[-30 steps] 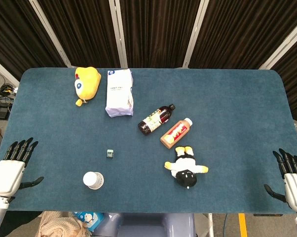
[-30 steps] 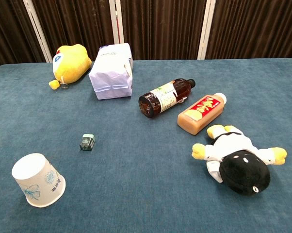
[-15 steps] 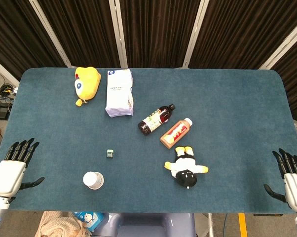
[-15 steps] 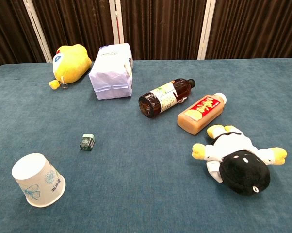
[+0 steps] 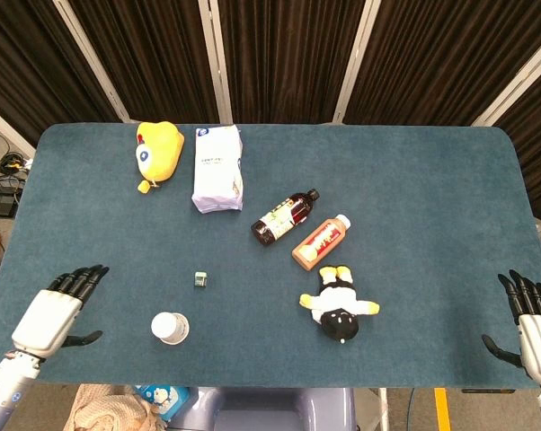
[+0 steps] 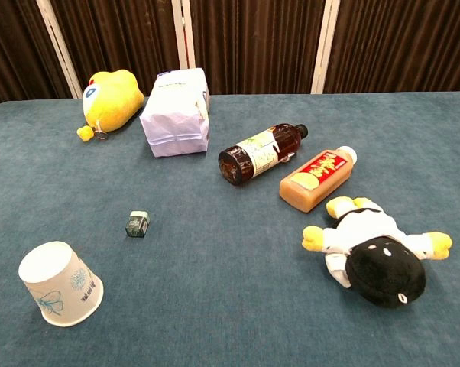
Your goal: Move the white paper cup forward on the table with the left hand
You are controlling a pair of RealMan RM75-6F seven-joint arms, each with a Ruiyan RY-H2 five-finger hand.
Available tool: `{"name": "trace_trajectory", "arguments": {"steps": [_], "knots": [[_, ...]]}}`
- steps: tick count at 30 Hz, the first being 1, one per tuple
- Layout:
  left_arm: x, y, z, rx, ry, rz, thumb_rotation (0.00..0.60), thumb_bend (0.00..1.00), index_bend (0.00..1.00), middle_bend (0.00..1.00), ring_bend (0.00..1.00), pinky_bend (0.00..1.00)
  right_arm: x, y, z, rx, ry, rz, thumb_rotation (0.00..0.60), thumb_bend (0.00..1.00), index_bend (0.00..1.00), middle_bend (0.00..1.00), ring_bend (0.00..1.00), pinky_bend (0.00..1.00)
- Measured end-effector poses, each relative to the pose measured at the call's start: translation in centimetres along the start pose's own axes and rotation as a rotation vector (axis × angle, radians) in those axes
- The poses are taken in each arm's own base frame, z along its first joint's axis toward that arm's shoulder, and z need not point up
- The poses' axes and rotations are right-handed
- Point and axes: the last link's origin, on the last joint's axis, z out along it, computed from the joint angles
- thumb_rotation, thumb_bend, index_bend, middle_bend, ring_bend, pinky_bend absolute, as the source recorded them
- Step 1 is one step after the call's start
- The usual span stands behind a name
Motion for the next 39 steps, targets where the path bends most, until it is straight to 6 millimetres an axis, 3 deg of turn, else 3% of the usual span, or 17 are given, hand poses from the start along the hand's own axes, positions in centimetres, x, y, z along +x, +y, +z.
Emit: {"name": "trace_trajectory", "arguments": {"steps": [9,22,31,39], "knots": [[-1.0,3.6,2.2,-0.098,-0.077,0.005,0.600,0.16,0.08,0.19,0.19,0.29,0.0,0.0,0.0,-0.004,0.000,0.000,0.600,0.24,0.00,0.00,0.00,0.00],[-3.5,8.1,5.4,-0.152,-0.156,-0.001,0.600,0.22,0.18,0.29,0.27,0.35,0.1,0.2,-0.1,-0.007,0.001,0.006,0.600,0.24,0.00,0.00,0.00,0.00],[-3.7,9.1,6.0,-0.164,-0.128,-0.030,0.600,0.29,0.34,0.46,0.41,0.46,0.1,0.2,-0.1,-0.008,0.000,0.006,0.600,0.24,0.00,0.00,0.00,0.00],[-3.2,9.0,6.3,-0.171,-0.094,-0.039,0.600,0.29,0.35,0.47,0.42,0.47,0.1,0.2,-0.1,-0.007,0.000,0.006,0.600,0.24,0.00,0.00,0.00,0.00]]}}
